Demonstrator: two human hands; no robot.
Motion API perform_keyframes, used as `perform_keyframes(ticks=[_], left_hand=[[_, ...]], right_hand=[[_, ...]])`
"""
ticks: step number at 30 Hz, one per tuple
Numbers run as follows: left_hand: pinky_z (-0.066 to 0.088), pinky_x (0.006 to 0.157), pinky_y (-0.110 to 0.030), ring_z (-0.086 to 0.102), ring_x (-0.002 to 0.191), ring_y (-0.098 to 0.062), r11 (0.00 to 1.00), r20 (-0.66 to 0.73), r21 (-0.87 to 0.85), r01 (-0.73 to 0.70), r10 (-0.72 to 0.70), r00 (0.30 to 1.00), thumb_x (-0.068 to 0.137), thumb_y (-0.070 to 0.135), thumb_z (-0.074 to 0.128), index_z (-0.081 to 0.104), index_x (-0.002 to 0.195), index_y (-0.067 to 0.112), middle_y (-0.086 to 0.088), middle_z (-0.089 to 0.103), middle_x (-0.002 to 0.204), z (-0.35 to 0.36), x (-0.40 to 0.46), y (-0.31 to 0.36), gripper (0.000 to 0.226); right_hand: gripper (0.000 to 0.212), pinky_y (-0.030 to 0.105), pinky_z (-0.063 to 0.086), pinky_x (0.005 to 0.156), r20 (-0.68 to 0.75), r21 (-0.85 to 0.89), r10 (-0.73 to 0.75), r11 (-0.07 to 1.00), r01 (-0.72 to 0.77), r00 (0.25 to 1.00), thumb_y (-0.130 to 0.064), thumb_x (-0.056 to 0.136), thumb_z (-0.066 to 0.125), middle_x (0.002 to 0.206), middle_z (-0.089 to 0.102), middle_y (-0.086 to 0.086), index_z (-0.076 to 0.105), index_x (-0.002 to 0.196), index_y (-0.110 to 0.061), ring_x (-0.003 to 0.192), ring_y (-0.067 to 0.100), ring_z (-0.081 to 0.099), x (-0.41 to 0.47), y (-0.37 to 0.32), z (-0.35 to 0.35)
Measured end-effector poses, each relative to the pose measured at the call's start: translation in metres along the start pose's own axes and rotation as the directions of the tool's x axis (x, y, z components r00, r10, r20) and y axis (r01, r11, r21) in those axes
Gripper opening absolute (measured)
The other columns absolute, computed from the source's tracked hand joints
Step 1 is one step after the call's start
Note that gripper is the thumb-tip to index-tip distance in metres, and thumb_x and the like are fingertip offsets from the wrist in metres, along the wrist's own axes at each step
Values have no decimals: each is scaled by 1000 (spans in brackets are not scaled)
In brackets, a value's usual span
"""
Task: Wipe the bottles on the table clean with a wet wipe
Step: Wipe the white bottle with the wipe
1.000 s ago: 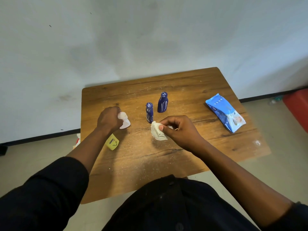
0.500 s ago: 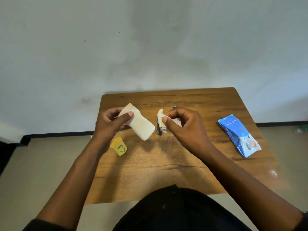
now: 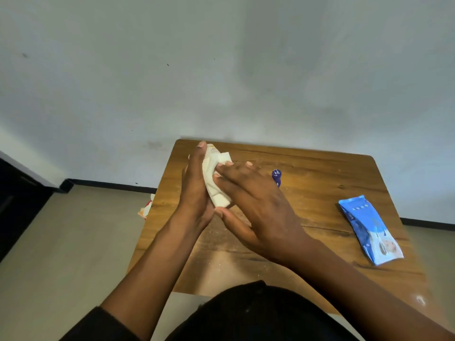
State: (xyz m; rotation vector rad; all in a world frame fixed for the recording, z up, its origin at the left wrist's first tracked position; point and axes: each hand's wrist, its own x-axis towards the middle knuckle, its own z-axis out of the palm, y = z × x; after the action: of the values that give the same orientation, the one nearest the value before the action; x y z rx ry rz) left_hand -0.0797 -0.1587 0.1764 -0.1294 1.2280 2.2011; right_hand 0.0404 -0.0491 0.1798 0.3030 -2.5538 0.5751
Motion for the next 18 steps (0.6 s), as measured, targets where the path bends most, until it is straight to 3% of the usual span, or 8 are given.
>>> perform_keyframes(ticks=[2,4,7,10,13,18], left_hand=[[58,81,-41,62,85,-28,1000,-11,-15,26,-27,1000,74,66,79,49,113,19,-12,54,92,1,1,4,69],[52,65,-32,56,73,-19,1000,-47,-2,28,-28,998,72,67,78,48,111,19,-4,49,86,0,1,5,69],[54,66,-32,59,71,-18,998,-43,67,-10,13,999,81,68,72,54,107,14,-6,53,83,5,-6,0,62],[57,65,-30,68,67,-18,987,19,150,-54,52,998,96,73,45,63,92,15,-6,64,73,15,-17,-6,61],[59,74,-33,74,83,-22,975,32,183,-125,121,992,99,74,26,68,105,15,-8,73,84,18,-17,-6,72],[58,71,-32,68,74,-24,982,-7,141,-127,130,992,99,76,21,63,102,6,-13,67,78,16,-16,7,81]], right_hand=[[51,50,30,126,78,-52,-32,998,36,996,-38,107,56,159,50,9,55,149,-10,154,23,38,-10,-1,-1],[55,48,25,129,136,-97,-52,993,65,989,-42,109,50,164,44,8,48,155,-12,158,21,29,-18,-2,-1],[64,50,22,130,189,-132,-29,990,55,981,-48,109,43,170,33,9,37,161,-10,161,20,20,-19,-4,-2],[73,49,16,131,212,-165,52,986,-16,976,-55,109,34,174,20,10,23,165,-9,163,19,8,-5,-6,-5],[78,45,5,133,223,-177,104,982,-65,969,-59,109,26,176,4,8,8,167,-11,163,17,-6,8,-9,-7],[76,45,7,133,280,-123,17,992,18,960,-57,109,31,176,9,8,13,167,-13,163,18,-6,-4,-14,-8]])
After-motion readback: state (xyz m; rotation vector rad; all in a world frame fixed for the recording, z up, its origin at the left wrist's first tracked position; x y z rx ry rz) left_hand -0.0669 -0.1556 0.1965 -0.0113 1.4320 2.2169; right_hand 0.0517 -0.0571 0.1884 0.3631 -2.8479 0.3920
